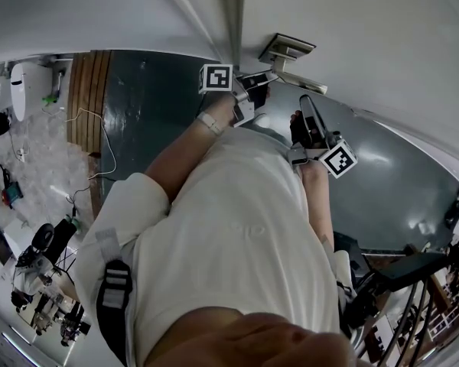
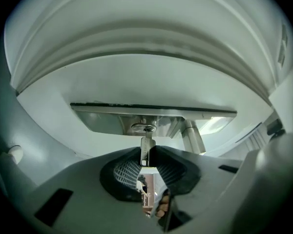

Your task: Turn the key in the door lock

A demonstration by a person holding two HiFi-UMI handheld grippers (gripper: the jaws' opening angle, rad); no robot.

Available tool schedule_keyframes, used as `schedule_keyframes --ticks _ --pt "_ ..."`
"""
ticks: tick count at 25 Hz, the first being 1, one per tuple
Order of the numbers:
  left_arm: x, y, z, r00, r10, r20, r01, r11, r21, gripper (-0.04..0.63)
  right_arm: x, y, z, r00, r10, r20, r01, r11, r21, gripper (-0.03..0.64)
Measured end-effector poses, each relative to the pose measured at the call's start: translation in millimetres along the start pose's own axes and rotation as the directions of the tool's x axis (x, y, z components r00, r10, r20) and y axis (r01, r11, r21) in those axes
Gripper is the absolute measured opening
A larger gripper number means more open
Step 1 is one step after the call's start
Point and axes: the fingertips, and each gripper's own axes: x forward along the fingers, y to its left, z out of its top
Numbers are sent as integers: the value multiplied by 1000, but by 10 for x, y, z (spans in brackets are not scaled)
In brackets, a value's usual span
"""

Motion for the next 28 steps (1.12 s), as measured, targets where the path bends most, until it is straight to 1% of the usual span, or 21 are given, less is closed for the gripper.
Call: schedule_keyframes --ticks 5,10,12,14,17,19,21,22,23,24,25,27,28 --pt "-19 63 33 995 97 6 -97 993 64 84 6 -50 -3 1000 15 13 -15 1000 19 25" --pt "-26 105 32 982 190 15 -190 973 131 89 -33 -79 35 999 28 27 -29 999 28 25" --pt "-34 109 36 972 232 25 -233 957 171 91 -49 -76 49 999 32 30 -33 999 31 25" --pt "-49 115 46 959 280 39 -281 935 216 91 -60 -74 64 999 38 34 -40 999 36 25" --pt "-66 109 53 943 326 64 -331 910 249 91 -84 -76 95 998 44 32 -45 998 38 25" --pt "-79 107 62 929 359 87 -369 887 278 91 -99 -68 118 998 51 28 -52 998 39 25" --pt "-95 116 74 911 396 112 -411 858 308 91 -109 -74 134 998 57 22 -58 998 40 25" --pt "-106 134 84 899 419 127 -436 838 327 91 -111 -90 138 998 60 18 -61 997 41 25" --pt "-118 162 96 884 446 143 -466 811 353 91 -112 -113 142 998 63 14 -63 997 41 25" --pt "-126 192 104 863 479 163 -502 773 387 89 -117 -136 149 998 66 10 -67 997 41 25" --pt "-127 219 105 837 516 185 -541 724 428 86 -130 -157 163 998 70 6 -70 997 41 25" --pt "-115 247 102 779 581 237 -610 612 504 71 -173 -188 206 997 77 -2 -76 996 44 25" --pt "-118 244 116 751 605 265 -638 558 531 45 -190 -203 224 997 80 -5 -80 996 46 25"
